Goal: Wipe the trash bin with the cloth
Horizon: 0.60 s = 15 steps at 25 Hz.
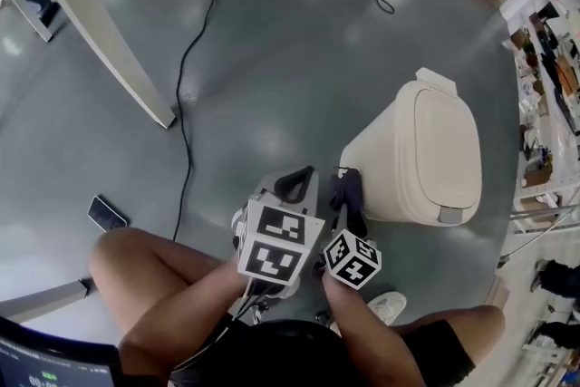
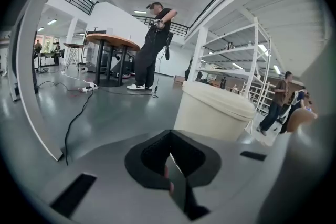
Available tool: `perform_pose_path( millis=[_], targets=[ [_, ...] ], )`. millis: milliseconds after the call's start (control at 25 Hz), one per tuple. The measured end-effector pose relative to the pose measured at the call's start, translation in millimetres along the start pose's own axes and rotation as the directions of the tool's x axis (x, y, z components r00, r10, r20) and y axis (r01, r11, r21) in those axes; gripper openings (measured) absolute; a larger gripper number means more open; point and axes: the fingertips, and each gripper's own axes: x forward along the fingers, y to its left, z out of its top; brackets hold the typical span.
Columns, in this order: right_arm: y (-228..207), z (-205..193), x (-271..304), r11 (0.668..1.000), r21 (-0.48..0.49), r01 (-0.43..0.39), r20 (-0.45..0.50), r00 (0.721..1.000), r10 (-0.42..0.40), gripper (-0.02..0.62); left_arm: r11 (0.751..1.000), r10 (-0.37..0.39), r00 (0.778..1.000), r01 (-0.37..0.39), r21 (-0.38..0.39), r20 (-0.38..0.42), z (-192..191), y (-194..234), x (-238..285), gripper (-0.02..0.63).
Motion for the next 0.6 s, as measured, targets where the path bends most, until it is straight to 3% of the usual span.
perform_pose_path(
  millis=[240, 600],
  targets=[
    [-8, -37, 33, 0.999, 0.008, 0.050, -0.060, 0.997, -0.050, 0.092, 0.997, -0.027, 1.000, 0.026, -0.078, -0.012, -7, 12, 3, 0.000],
    [-18, -67, 58, 0.996, 0.040, 0.074, -0.095, 0.993, -0.070, 0.092, 0.998, -0.026, 0.999, 0.024, -0.057, -0.038, -14, 15, 7, 0.000]
  ],
)
